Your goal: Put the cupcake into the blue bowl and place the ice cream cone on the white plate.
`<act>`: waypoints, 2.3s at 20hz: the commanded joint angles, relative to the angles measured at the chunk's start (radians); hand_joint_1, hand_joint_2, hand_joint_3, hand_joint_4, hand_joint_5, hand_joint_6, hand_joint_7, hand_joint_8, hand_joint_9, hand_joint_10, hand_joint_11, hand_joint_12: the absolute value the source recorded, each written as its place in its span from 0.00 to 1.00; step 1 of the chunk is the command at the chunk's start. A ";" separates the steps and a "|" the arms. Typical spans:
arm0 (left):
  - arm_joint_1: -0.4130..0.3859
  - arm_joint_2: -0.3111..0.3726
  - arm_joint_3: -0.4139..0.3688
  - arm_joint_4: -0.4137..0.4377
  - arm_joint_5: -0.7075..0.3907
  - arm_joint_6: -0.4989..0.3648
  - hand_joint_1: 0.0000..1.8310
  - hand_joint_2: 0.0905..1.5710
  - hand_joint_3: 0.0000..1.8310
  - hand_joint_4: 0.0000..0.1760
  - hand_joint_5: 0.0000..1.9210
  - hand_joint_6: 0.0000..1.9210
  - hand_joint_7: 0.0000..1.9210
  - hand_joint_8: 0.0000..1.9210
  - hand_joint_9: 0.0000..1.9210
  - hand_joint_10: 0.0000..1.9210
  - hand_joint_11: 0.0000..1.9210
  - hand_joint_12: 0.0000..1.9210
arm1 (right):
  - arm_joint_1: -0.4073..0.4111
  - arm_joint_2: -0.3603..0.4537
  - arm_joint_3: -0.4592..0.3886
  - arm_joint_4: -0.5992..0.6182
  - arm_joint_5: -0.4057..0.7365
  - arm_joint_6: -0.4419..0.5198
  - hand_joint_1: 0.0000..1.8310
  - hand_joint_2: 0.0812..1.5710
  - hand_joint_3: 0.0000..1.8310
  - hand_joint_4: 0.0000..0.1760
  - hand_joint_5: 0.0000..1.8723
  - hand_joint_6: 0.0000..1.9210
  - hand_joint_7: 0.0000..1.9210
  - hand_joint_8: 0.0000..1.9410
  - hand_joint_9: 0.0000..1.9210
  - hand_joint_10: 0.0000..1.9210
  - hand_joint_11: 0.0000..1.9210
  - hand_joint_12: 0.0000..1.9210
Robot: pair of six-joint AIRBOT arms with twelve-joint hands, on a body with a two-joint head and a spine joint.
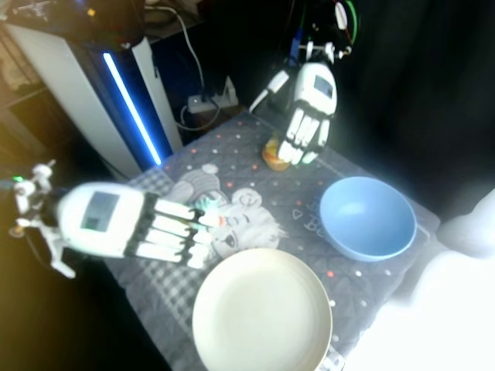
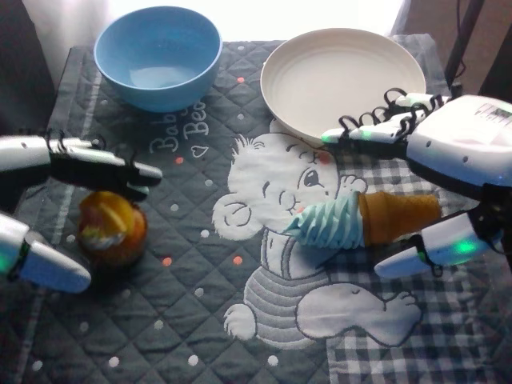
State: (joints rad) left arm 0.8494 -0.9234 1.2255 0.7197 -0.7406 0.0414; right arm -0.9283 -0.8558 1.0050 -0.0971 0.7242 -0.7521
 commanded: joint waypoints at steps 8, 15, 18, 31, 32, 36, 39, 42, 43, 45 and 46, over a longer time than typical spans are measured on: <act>-0.016 -0.035 0.029 -0.024 -0.055 -0.025 0.38 0.54 0.00 0.00 0.20 0.00 0.29 0.00 0.29 0.00 0.08 0.41 | 0.000 -0.012 0.008 0.009 0.086 0.007 0.44 0.45 0.00 0.00 0.17 0.00 0.29 0.00 0.30 0.01 0.15 0.34; -0.012 -0.042 0.035 -0.023 -0.045 -0.029 0.74 0.64 0.00 0.00 0.49 0.39 0.55 0.29 0.58 0.37 0.40 0.50 | -0.007 -0.019 0.012 0.009 0.084 0.007 0.67 0.63 0.00 0.00 0.51 0.30 0.67 0.22 0.73 0.05 0.51 0.58; -0.010 -0.044 0.035 -0.024 -0.046 -0.029 0.75 0.68 0.00 0.00 0.51 0.52 0.53 0.43 0.48 0.59 0.36 0.60 | -0.008 -0.019 0.013 0.009 0.085 0.007 0.71 0.63 0.00 0.00 0.57 0.34 0.70 0.27 0.81 0.08 0.58 0.64; -0.004 -0.026 0.044 -0.134 -0.101 0.021 0.75 0.68 0.00 0.00 0.52 0.55 0.55 0.37 0.47 0.59 0.35 0.68 | -0.007 0.005 0.015 0.061 0.204 0.007 0.71 0.64 0.00 0.00 0.55 0.39 0.67 0.32 0.75 0.19 0.58 0.70; -0.005 -0.015 0.041 -0.168 -0.121 0.039 0.75 0.68 0.00 0.00 0.52 0.55 0.55 0.36 0.47 0.59 0.34 0.71 | -0.007 0.006 0.015 0.071 0.235 0.007 0.71 0.65 0.00 0.00 0.54 0.39 0.65 0.36 0.73 0.20 0.58 0.70; -0.008 0.036 0.019 -0.307 -0.219 0.142 0.76 0.65 0.00 0.00 0.55 0.49 0.60 0.29 0.53 0.53 0.40 0.66 | 0.008 0.044 0.015 0.075 0.318 0.006 0.70 0.68 0.00 0.00 0.50 0.43 0.60 0.47 0.66 0.37 0.54 0.74; -0.030 0.059 0.017 -0.381 -0.293 0.190 0.76 0.65 0.00 0.00 0.53 0.47 0.60 0.32 0.54 0.52 0.42 0.56 | 0.043 0.062 0.015 0.076 0.377 -0.008 0.70 0.68 0.00 0.00 0.49 0.45 0.58 0.51 0.66 0.47 0.57 0.74; -0.081 0.076 0.021 -0.444 -0.345 0.250 0.76 0.67 0.00 0.00 0.52 0.46 0.54 0.44 0.51 0.57 0.43 0.49 | 0.107 0.072 0.016 0.080 0.391 -0.074 0.69 0.70 0.00 0.00 0.48 0.44 0.56 0.55 0.64 0.61 0.58 0.82; -0.117 0.073 0.038 -0.452 -0.342 0.256 0.75 0.68 0.00 0.00 0.51 0.49 0.52 0.48 0.48 0.59 0.41 0.52 | 0.132 0.073 0.019 0.088 0.390 -0.109 0.65 0.69 0.00 0.00 0.52 0.49 0.62 0.41 0.65 0.58 0.60 0.78; -0.196 0.047 0.086 -0.449 -0.290 0.256 0.74 0.69 0.00 0.00 0.51 0.49 0.51 0.50 0.47 0.62 0.34 0.61 | 0.175 0.066 0.040 0.102 0.369 -0.136 0.70 0.67 0.00 0.00 0.50 0.46 0.62 0.42 0.69 0.42 0.62 0.67; -0.252 0.023 0.122 -0.435 -0.244 0.255 0.75 0.68 0.00 0.00 0.51 0.50 0.52 0.48 0.49 0.60 0.36 0.59 | 0.203 0.055 0.063 0.102 0.342 -0.137 0.70 0.67 0.00 0.00 0.50 0.46 0.63 0.40 0.71 0.37 0.63 0.66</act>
State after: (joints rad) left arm 0.5709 -0.9108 1.3724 0.3328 -0.8944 0.3000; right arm -0.7174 -0.8116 1.0779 -0.0311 0.9493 -0.8860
